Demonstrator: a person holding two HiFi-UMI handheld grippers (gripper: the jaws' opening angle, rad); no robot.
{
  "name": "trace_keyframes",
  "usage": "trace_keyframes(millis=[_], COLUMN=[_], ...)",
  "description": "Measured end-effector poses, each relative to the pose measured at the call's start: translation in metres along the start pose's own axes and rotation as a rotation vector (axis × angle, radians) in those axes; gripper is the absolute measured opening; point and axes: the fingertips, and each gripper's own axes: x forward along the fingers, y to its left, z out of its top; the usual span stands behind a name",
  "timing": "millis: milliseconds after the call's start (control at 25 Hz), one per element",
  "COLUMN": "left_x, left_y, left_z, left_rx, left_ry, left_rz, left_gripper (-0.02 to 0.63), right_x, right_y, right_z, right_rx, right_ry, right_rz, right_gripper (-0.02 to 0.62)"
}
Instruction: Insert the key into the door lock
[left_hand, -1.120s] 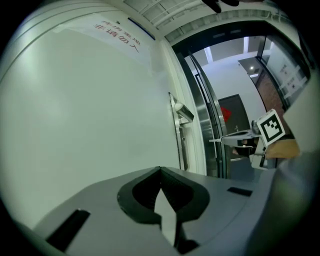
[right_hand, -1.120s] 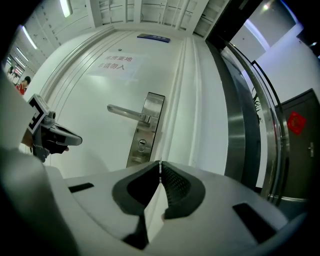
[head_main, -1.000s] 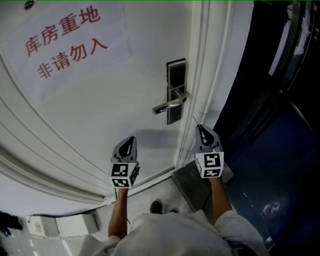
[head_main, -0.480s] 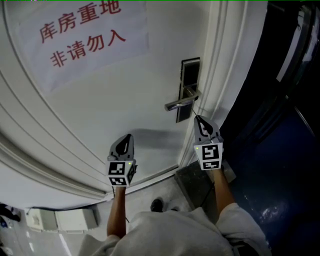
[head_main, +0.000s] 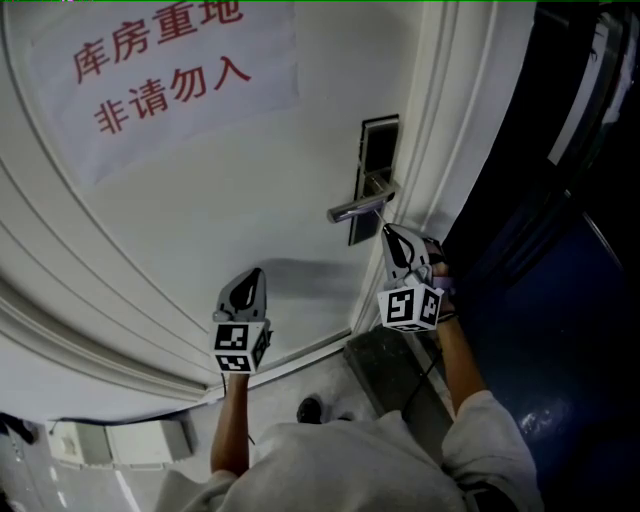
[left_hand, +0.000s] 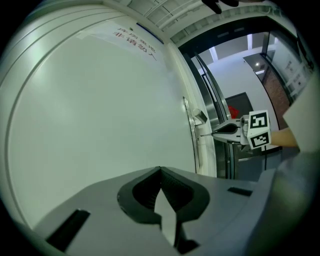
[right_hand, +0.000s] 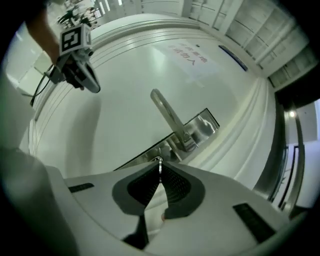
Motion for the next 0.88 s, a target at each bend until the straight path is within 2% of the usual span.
trace_keyframes(millis=[200, 280, 520, 880], left_x=[0.006, 0.008, 0.011, 0.011], left_y=[-0.003, -0.003, -0.002, 0.001], left_z=[-0.002, -0.003, -0.006, -0.012], left_rx=[-0.002, -0.005, -0.011, -0.016], left_ry=[-0.001, 0.0, 0.003, 0.01], left_rz=[-0.014, -0.016, -0.017, -0.014], left_gripper=[0.017, 0.017, 0.017, 0.017], right_x=[0.005, 0.008, 0.013, 0.022], right_y=[0.008, 0.011, 0.013, 0.015], right_z=[-0.008, -0.009, -0.011, -0.011], right_rx=[-0.299, -0.373, -0.425, -0.442], right_ry=[0.026, 0.031, 0.041, 0.042], right_rz=[-0.015, -0.016, -0.018, -0.011], right_gripper=[0.029, 0.029, 0.029, 0.029])
